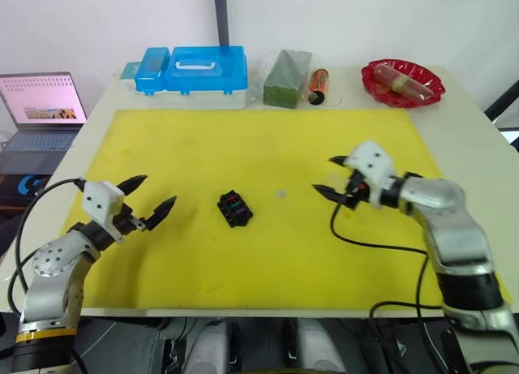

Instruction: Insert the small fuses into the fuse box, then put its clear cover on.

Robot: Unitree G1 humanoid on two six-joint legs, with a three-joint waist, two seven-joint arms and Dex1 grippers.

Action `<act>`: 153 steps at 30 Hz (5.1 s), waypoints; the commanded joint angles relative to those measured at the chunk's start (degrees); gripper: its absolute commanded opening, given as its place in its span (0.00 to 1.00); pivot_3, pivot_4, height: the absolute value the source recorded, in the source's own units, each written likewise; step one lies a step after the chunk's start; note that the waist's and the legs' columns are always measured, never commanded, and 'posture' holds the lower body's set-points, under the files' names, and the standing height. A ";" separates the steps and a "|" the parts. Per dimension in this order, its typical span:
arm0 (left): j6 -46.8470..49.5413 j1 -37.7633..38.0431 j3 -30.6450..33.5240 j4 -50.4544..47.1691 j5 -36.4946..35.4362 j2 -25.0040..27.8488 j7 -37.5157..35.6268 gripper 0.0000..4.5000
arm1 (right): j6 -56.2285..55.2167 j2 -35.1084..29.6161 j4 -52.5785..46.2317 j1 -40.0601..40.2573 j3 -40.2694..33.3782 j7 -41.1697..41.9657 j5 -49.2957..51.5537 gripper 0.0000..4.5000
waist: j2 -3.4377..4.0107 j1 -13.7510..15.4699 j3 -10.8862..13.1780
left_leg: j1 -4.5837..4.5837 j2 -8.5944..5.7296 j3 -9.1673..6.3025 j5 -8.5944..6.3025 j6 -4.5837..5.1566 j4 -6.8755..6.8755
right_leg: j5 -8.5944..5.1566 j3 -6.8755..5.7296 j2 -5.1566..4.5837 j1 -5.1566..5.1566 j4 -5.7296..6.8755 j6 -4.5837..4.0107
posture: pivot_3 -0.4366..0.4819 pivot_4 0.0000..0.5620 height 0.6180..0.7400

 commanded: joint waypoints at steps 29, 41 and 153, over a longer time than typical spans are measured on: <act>4.17 -8.40 -4.55 -9.10 -3.79 1.74 -5.37 1.00 | 16.28 0.41 -13.25 4.74 -8.93 -19.25 23.76 1.00 | -0.34 -0.05 0.14 | 0.07 0.04 -0.04 -0.01 0.08 0.13 | 0.00 -0.23 -0.01 0.26 -0.09 0.03 | 0.48 0.27 1.00; 4.50 -8.12 -11.73 -14.60 -5.54 5.30 -20.33 1.00 | 48.18 12.46 -4.02 -8.98 -7.98 -25.04 44.15 1.00 | -0.34 -0.02 0.18 | 0.04 0.05 -0.10 -0.01 0.12 0.17 | 0.00 -0.36 0.00 0.29 -0.12 0.03 | 0.48 0.27 1.00; -0.05 9.80 -14.52 -26.24 -4.07 1.93 -18.08 1.00 | 20.55 -7.68 -17.05 22.92 5.97 -71.37 107.99 0.63 | -0.04 0.09 0.39 | 0.04 0.59 0.03 -0.07 0.19 0.20 | -0.03 -0.71 0.44 0.62 -0.74 0.05 | 0.48 0.27 1.00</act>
